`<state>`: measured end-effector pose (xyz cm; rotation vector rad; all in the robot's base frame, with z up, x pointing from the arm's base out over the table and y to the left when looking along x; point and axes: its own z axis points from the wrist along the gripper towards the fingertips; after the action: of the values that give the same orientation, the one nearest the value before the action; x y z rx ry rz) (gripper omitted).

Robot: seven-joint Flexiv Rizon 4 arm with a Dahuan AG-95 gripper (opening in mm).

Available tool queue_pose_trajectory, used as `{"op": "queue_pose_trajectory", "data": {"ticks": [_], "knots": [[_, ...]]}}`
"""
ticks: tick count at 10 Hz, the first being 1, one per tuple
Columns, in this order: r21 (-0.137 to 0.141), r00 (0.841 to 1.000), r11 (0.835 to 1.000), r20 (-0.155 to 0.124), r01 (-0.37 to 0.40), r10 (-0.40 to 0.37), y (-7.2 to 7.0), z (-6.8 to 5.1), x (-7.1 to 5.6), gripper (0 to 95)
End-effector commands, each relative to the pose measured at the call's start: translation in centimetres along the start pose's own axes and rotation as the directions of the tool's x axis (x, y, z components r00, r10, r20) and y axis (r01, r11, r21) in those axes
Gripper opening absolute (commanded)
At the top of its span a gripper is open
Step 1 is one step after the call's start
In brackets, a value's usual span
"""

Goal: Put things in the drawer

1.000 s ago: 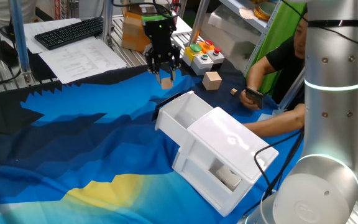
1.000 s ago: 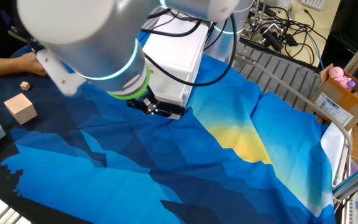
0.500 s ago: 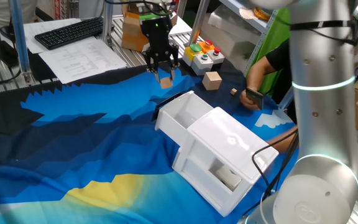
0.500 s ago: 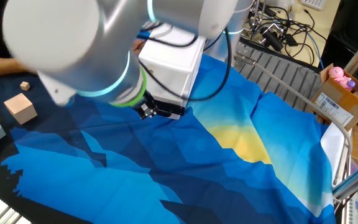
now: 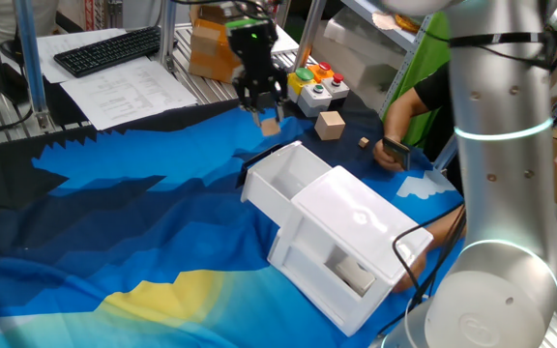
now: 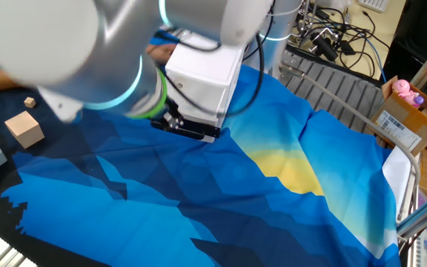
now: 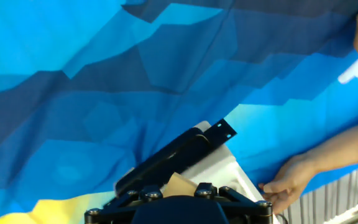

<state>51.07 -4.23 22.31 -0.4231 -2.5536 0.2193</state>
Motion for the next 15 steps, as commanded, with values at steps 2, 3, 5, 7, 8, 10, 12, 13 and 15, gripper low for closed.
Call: {"op": "queue_pose_trajectory", "data": {"ticks": [2, 3, 5, 7, 8, 10, 12, 13, 15], "knots": [[0.008, 1.000, 1.000, -0.022, -0.004, 0.004, -0.1, 0.5, 0.4, 0.0], [0.005, 1.000, 1.000, -0.019, -0.004, 0.004, -0.1, 0.6, 0.5, 0.0], [-0.001, 1.000, 1.000, -0.009, -0.003, 0.003, -0.1, 0.6, 0.5, 0.0], [-0.004, 1.000, 1.000, -0.006, -0.004, 0.004, 0.0, 1.3, 0.8, 0.0], [-0.007, 1.000, 1.000, -0.006, -0.005, 0.005, 0.1, 1.7, 1.0, 0.0], [-0.029, 1.000, 0.999, 0.005, -0.013, 0.014, 0.2, 2.3, 1.3, 0.0], [-0.050, 0.999, 0.998, 0.028, -0.024, 0.025, 0.3, 2.6, 1.4, 19.0], [-0.063, 0.998, 0.997, 0.043, -0.034, 0.037, 0.3, 2.6, 1.4, 57.0], [-0.073, 0.998, 0.997, 0.051, -0.034, 0.038, 0.3, 2.7, 1.4, 57.0]]}}
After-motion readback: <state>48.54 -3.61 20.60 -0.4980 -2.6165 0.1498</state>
